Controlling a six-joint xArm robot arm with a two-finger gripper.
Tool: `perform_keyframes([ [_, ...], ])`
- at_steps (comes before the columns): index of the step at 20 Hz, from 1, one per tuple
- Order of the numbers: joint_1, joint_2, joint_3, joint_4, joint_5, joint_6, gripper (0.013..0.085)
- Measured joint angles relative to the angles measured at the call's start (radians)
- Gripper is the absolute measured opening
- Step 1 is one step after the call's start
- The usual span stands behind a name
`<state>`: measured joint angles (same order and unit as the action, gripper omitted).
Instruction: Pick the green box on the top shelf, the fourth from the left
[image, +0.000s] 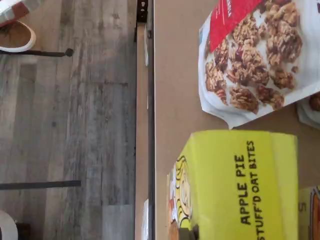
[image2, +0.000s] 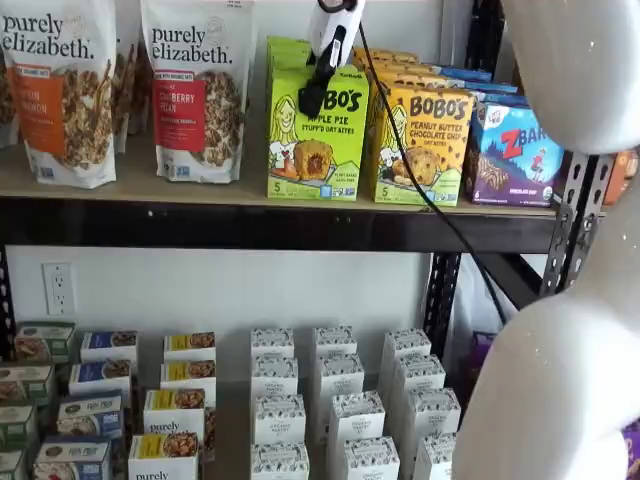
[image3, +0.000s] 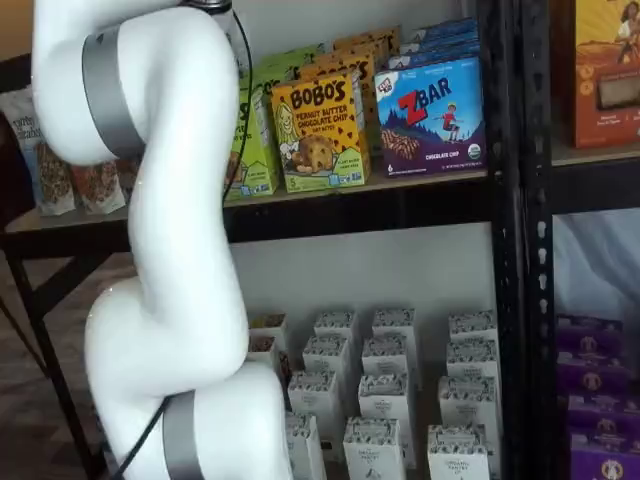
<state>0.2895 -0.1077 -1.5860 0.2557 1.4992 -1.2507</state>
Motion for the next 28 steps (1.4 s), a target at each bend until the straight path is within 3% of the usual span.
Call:
perform_keyframes([
  [13, -0.007, -0.002, -0.018, 0.019, 0.021, -0.001, 0.021],
  [28, 0.029, -0.048, -0.038, -0.076, 0.122, 0.038, 0.021],
])
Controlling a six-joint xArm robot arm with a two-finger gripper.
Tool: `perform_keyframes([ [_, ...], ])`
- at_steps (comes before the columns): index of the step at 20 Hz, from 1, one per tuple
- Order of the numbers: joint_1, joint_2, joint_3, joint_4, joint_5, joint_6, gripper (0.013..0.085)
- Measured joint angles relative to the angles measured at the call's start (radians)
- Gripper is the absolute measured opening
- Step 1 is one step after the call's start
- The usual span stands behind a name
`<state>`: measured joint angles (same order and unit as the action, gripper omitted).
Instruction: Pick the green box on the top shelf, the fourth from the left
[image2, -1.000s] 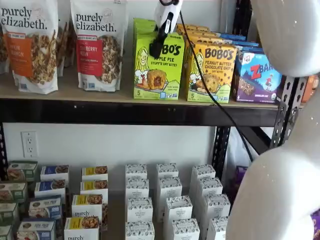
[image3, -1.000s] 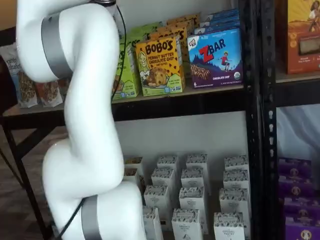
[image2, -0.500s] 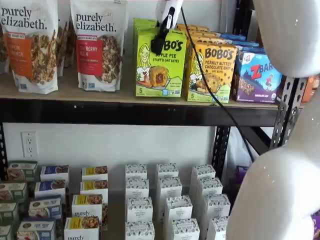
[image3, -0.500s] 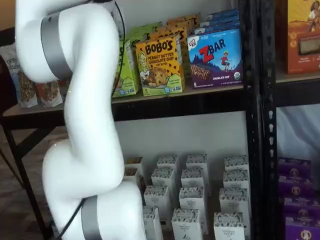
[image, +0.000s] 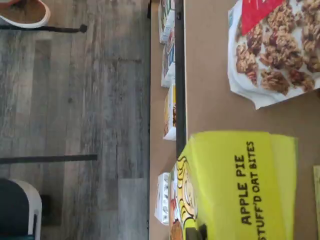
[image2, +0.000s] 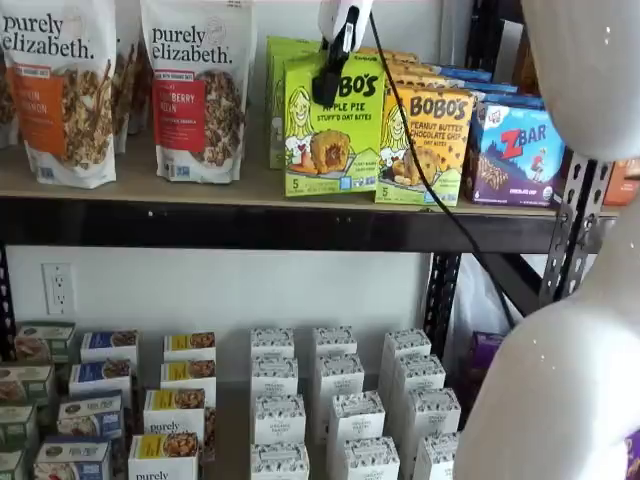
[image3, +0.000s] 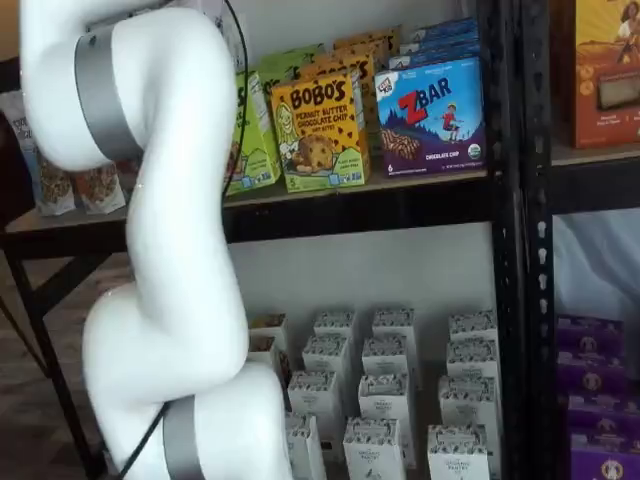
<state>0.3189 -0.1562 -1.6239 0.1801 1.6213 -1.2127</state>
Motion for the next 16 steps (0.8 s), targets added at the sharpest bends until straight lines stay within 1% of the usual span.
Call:
perform_keyframes([
  [12, 0.012, -0.067, 0.014, -0.016, 0.106, 0.017, 0.021],
  [16, 0.011, -0.095, 0.029, -0.012, 0.137, 0.018, 0.021],
])
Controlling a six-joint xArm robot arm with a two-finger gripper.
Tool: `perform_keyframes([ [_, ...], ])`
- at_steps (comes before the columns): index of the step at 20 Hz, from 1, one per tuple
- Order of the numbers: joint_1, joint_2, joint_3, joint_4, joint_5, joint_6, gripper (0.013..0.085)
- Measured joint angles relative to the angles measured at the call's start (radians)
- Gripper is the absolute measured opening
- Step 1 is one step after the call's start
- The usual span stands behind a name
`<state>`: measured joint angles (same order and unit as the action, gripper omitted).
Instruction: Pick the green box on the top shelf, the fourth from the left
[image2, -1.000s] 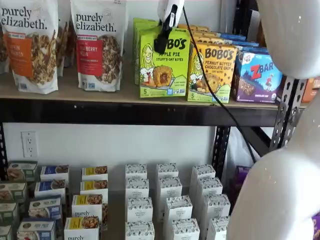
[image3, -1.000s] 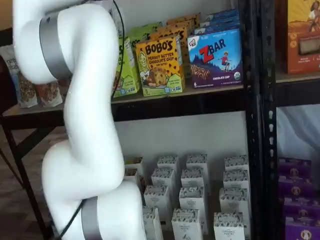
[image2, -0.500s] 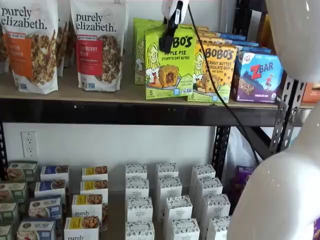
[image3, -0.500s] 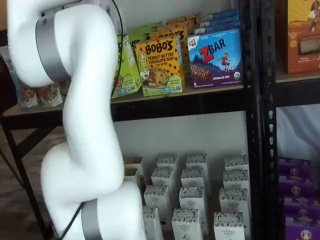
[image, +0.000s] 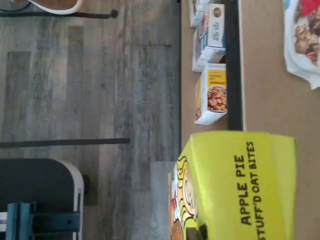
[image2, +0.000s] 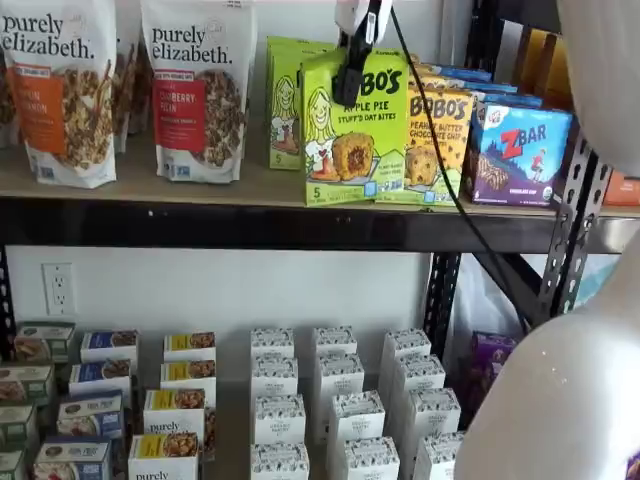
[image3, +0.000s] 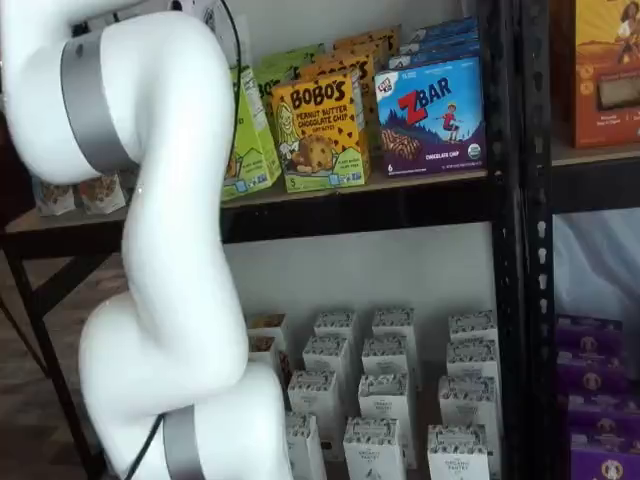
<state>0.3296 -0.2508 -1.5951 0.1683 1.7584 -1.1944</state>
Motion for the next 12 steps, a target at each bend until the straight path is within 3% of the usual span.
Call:
perform_keyframes([
  [12, -0.025, -0.138, 0.14, -0.014, 0.006, -0.027, 0.021],
])
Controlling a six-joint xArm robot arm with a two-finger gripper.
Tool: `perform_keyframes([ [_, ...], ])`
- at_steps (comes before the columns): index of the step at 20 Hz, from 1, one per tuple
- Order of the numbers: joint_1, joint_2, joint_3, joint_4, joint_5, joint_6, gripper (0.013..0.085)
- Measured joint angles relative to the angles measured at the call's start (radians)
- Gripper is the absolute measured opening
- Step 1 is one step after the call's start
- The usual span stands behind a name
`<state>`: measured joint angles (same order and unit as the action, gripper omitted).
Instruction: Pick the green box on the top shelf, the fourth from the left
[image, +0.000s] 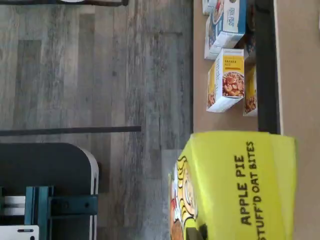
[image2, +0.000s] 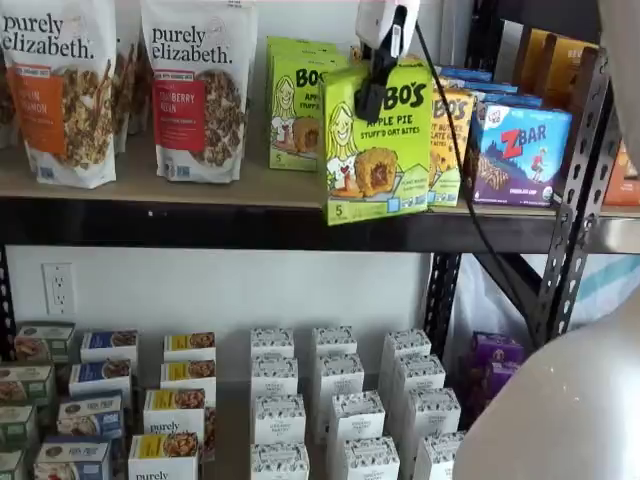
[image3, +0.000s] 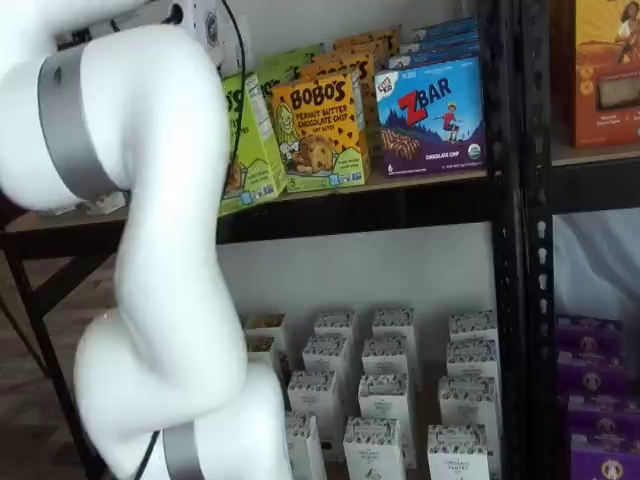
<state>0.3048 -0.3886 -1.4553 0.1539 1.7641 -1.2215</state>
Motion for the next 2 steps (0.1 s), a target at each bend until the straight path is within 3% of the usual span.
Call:
perform_keyframes([
  [2, -0.01, -0.026, 0.032, 0.0, -0.009, -0.01, 0.021],
])
